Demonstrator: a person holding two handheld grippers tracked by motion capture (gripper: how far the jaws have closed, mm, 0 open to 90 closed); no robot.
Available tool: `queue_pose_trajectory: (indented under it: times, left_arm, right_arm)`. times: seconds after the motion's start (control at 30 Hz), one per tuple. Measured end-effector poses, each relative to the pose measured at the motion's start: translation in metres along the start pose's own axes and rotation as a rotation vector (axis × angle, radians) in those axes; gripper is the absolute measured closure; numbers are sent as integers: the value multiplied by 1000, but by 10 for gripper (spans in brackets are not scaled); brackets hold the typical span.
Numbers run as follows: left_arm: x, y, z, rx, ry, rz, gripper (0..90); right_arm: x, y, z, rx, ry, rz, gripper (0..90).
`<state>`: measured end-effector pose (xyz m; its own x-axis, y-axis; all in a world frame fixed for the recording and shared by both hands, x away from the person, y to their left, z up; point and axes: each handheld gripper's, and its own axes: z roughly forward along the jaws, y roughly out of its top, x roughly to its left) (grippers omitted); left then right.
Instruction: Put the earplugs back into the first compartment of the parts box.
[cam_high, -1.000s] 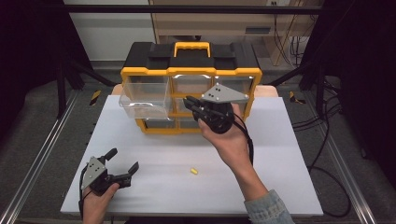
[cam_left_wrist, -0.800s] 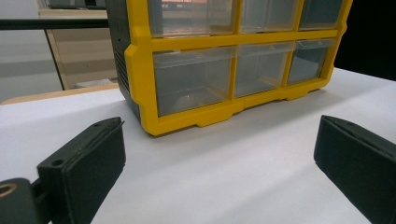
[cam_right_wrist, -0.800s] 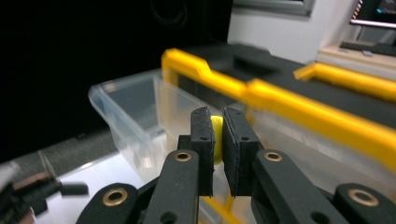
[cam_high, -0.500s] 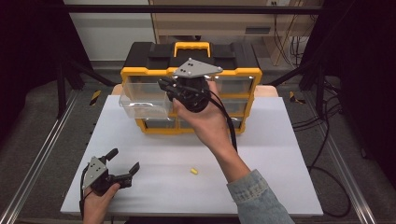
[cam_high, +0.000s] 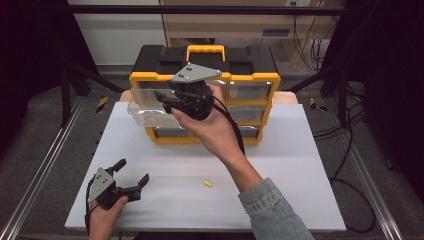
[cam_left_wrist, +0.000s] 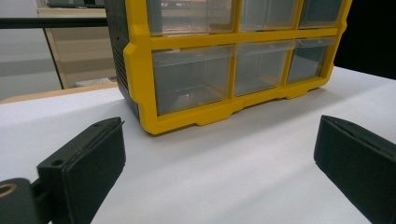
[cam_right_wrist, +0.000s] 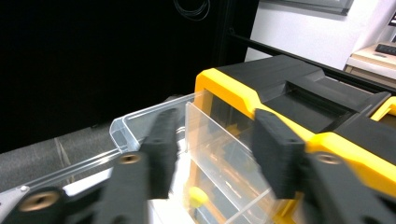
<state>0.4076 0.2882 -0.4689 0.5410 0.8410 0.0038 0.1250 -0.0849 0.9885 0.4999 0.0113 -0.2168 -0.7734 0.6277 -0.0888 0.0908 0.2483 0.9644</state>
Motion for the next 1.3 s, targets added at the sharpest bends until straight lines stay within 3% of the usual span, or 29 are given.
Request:
queue_pose_trajectory:
  times: [0.1, 0.13, 0.17, 0.3, 0.57, 0.87, 1.3]
  left_arm:
    - [0, 0, 0, -2, 3, -4, 17]
    - [0, 0, 0, -2, 3, -4, 17]
    - [0, 0, 0, -1, 4, -7, 17]
    - [0, 0, 0, -2, 7, -7, 16]
    - [1, 0, -1, -5, 12, -3, 13]
    - [2, 0, -2, -7, 15, -4, 13]
    - [2, 0, -2, -9, 17, -3, 12]
  right_arm:
    - [0, 0, -5, -19, -14, 1, 314]
    - [0, 0, -5, -19, -14, 1, 314]
    - [0, -1, -9, -32, -40, -5, 215]
    - [-4, -5, -20, -41, -70, 13, 111]
    - [-12, -15, -37, -55, -108, 18, 77]
    - [-19, -27, -48, -48, -113, 32, 67]
    - [-23, -60, -66, 3, -121, 39, 53]
